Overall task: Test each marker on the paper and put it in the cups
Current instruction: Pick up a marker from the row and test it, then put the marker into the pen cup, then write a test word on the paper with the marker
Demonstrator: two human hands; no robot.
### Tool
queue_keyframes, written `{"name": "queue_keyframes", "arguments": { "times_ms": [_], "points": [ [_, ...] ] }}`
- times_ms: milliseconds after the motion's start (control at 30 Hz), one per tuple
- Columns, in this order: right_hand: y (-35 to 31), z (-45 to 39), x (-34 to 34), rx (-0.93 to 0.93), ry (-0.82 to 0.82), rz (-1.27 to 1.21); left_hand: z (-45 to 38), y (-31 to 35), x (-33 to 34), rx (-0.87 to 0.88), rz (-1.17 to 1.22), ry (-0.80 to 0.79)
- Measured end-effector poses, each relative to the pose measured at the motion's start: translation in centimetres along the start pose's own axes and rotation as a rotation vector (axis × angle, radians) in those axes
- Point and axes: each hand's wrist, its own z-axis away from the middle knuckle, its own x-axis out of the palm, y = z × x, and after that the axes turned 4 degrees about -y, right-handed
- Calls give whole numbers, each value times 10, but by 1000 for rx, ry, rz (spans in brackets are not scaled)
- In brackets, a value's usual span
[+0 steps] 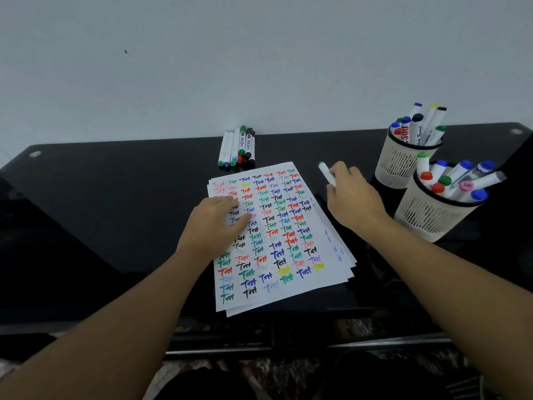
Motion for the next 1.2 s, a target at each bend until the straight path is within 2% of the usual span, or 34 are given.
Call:
{"name": "queue_keyframes", "arguments": {
  "times_ms": [167,367,467,600,833,1067,1200],
  "points": [
    [20,8,10,52,-91,240,0,1,0,4,17,10],
    [7,5,5,17,-45,254,1,0,0,2,-7,38],
    [-12,-5,5,-128,-8,200,-2,0,0,-50,-38,-29],
    [-44,-34,19,-294,-37,53,-5,-1,1,-101,-30,-68],
    [-93,-106,47,-245,-136,-242,-7,-6,4,-99,-17,-45],
    [-109,-142,74,-246,-214,-205,-8,-4,4,-104,-16,-59],
    [-113,-147,84,-279,-139,-146,-8,-4,4,-105,-25,-58]
  ]
}}
